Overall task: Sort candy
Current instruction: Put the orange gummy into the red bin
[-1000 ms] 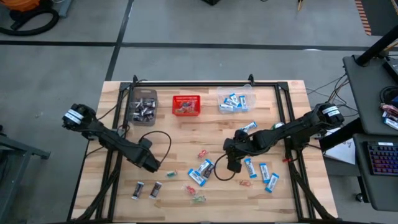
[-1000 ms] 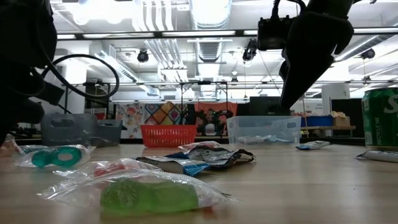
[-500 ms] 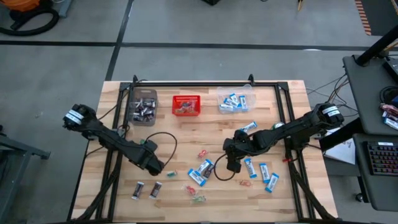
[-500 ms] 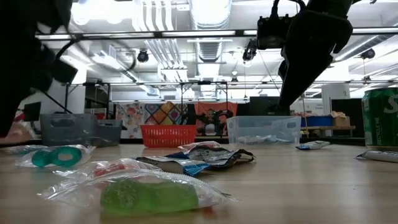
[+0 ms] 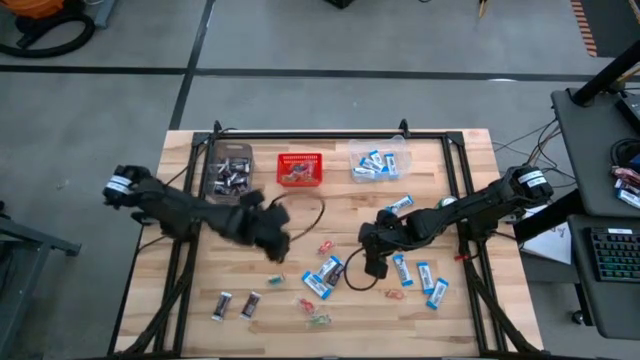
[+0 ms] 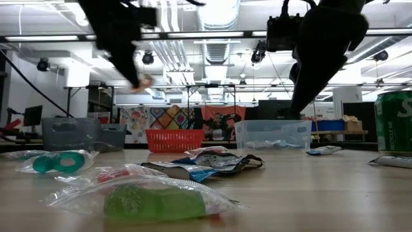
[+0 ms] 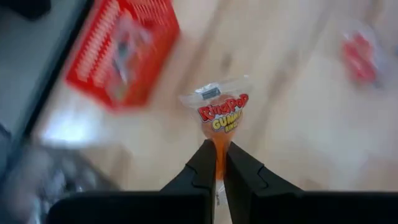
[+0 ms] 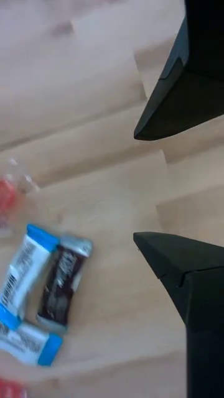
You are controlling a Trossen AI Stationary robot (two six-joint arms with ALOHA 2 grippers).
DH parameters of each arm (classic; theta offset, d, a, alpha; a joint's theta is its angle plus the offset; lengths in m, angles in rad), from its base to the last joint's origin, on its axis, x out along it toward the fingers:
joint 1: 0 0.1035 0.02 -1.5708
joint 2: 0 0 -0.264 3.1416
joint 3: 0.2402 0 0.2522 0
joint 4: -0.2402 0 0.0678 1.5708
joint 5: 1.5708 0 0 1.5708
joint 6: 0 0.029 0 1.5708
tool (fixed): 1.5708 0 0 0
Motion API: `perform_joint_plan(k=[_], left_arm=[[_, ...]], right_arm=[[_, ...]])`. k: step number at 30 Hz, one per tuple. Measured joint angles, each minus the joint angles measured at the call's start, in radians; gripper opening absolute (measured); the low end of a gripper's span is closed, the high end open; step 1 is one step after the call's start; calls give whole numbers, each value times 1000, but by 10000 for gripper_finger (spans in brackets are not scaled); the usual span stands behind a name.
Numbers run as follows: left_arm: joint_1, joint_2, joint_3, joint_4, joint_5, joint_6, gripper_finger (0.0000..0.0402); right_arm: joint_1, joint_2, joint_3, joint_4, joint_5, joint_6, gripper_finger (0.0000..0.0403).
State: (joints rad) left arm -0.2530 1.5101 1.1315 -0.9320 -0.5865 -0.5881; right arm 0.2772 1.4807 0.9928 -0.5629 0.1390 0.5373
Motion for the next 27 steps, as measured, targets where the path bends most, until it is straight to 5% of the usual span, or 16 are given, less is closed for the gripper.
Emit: perform_joint_plan(k=[9,17,27], left_arm=[[459,8,-107,510,180,571,0],[769,101,-123,650,343,515,0],[795,203,-114,612,344,513,17]], right_arm=[[11,-1,0,5,-111,-2,244],[13,-2,0,59,-113,28,244],[13,-2,0,75,-112,41,244]])
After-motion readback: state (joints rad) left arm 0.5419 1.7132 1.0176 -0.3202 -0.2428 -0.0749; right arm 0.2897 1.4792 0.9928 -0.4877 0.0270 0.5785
